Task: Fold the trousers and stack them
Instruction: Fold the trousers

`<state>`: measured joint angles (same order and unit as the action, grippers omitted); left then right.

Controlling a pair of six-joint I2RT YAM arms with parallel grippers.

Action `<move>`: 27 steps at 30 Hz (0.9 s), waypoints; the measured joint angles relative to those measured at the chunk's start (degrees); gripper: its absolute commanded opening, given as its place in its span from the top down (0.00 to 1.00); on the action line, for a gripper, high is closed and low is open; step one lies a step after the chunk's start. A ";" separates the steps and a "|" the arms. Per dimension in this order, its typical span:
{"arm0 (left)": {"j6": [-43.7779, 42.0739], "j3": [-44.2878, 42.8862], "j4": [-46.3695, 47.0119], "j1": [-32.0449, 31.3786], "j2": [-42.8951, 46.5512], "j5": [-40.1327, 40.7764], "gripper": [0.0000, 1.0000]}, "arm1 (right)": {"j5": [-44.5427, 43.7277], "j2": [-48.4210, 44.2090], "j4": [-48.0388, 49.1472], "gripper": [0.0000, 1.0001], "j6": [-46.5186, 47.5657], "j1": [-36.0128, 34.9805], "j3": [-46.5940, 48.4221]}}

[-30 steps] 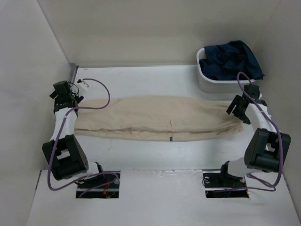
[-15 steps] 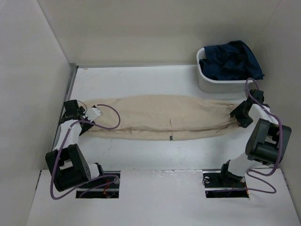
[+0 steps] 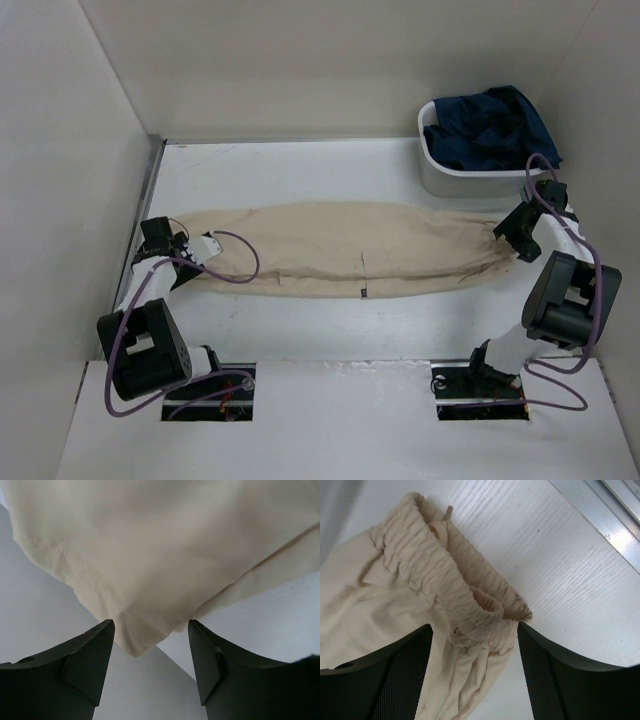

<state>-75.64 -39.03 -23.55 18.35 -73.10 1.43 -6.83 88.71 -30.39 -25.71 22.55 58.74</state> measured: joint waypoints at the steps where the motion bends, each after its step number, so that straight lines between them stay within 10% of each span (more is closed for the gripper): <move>1: -0.24 0.00 0.68 0.04 -0.85 0.17 0.47 | 0.02 0.70 0.07 0.27 0.02 0.00 0.79; 5: -1.18 0.13 2.43 0.39 -3.17 1.09 0.73 | 0.07 3.98 0.52 0.32 0.11 0.00 3.26; 11: -1.84 0.83 4.92 0.37 -3.32 2.16 0.83 | 0.48 5.84 0.39 0.37 0.24 0.00 4.57; 18: -1.99 0.83 6.36 0.44 -3.58 3.15 0.93 | 1.33 5.81 0.04 1.00 0.09 0.00 4.59; 27: -2.05 -1.31 7.02 2.91 -3.63 3.23 0.96 | 2.51 -6.12 -5.16 1.00 0.15 1.88 4.46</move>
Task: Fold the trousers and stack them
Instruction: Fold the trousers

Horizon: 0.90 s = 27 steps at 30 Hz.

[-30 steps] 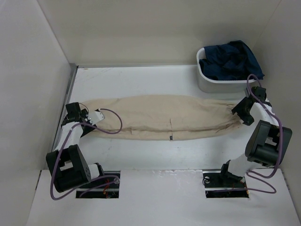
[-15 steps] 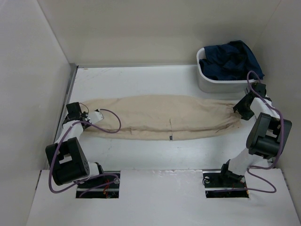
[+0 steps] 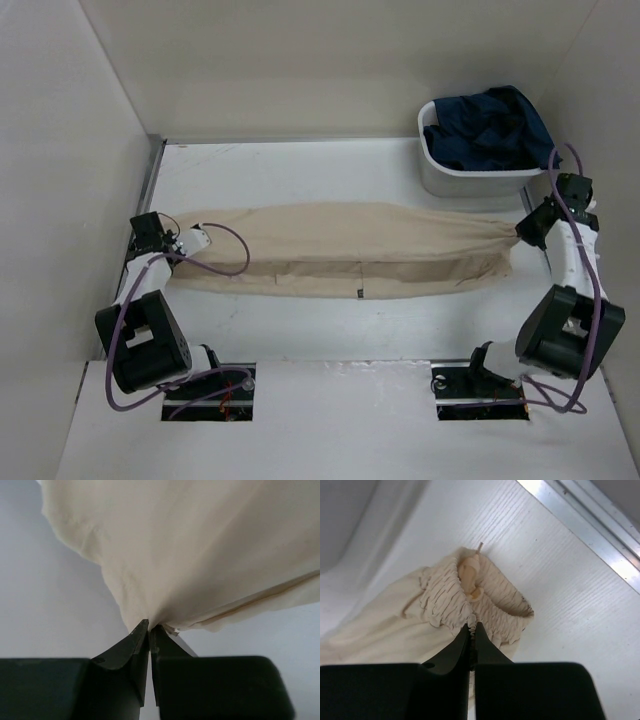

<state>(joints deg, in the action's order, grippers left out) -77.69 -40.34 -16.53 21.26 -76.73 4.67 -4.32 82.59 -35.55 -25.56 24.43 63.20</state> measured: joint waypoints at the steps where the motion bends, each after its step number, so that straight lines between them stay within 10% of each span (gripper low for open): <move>1: -0.02 -0.42 0.04 0.20 0.00 -0.13 0.96 | 0.33 -2.32 -0.48 1.00 -0.15 0.52 -0.20; 6: -0.44 -1.44 -0.22 0.90 0.28 -0.46 0.95 | 1.42 -10.29 -3.06 0.99 -0.66 3.28 -3.08; 9: -1.25 -1.27 -1.33 0.92 0.90 -0.39 0.94 | 1.29 -11.32 -4.72 0.82 -1.09 4.96 -6.27; 13: -2.05 1.33 -1.33 0.94 2.32 0.04 0.92 | 0.11 -9.33 -5.68 0.36 -1.42 6.38 -9.40; 14: -2.16 2.23 -1.33 0.85 2.47 0.15 0.91 | -0.26 -8.83 -5.81 0.01 -1.66 6.56 -9.62; 27: -3.10 5.49 -1.60 0.70 3.23 0.61 0.88 | 0.94 -9.01 -6.93 0.00 -10.43 5.97 -14.60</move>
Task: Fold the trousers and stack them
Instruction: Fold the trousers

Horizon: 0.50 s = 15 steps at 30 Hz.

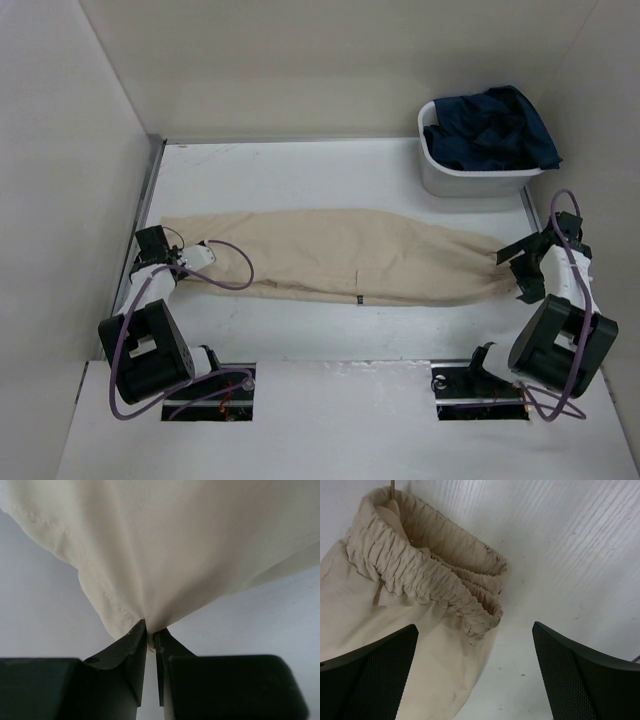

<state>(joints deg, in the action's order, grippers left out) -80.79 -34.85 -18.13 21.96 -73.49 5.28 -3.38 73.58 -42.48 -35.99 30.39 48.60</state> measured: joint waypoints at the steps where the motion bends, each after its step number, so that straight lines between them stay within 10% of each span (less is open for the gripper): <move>1: 0.00 0.00 0.07 0.00 0.04 0.07 0.88 | 0.22 0.37 0.11 0.00 -1.16 -0.50 -0.33; 7: 0.00 0.07 0.37 0.17 0.04 0.13 0.87 | 0.48 3.58 1.05 0.02 -6.56 -2.45 -2.60; 15: -0.15 0.07 0.35 2.34 -0.33 0.20 0.88 | -0.55 8.61 4.52 0.49 -8.46 -2.78 -2.36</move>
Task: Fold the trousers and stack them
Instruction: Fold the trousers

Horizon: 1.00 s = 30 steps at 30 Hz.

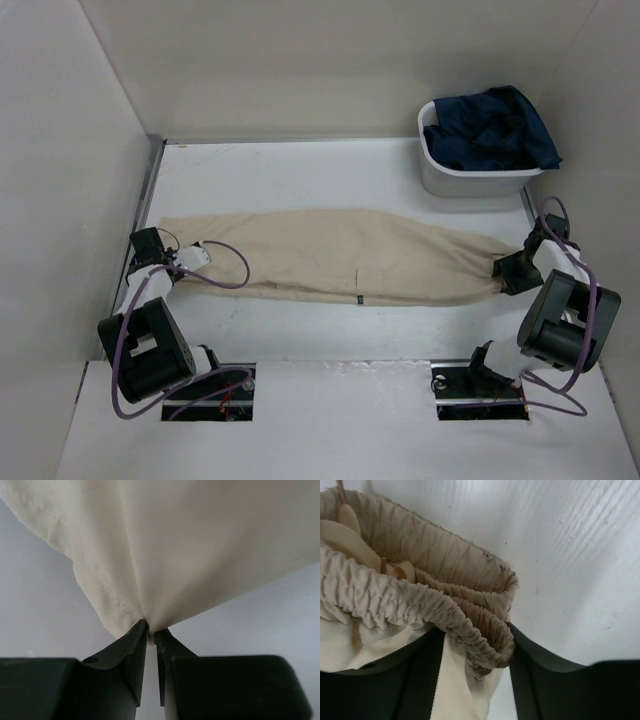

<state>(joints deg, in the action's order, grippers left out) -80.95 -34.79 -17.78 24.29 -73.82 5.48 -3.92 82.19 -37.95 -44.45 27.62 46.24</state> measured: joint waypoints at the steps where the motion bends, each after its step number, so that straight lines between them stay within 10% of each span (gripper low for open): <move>1: -0.04 0.00 0.00 0.09 -0.07 0.02 0.88 | -0.17 0.00 0.31 0.54 0.15 0.00 0.11; 9: -0.37 -1.36 -1.77 0.07 0.74 0.04 0.57 | -0.37 0.07 4.59 0.98 1.42 -0.13 0.15; 21: 5.05 -21.22 -19.41 1.86 11.06 -13.03 0.35 | -2.49 -7.80 9.18 1.00 6.29 2.40 -2.10; 30: 22.32 -22.05 -13.94 -1.84 -7.23 -10.67 0.35 | -9.11 -17.59 9.70 1.00 16.87 -0.37 1.64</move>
<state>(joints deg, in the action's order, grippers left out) -58.63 -56.84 -31.73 22.46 -81.06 -5.19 -13.04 64.60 -28.25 -27.57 27.24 47.88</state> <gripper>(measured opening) 0.654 0.086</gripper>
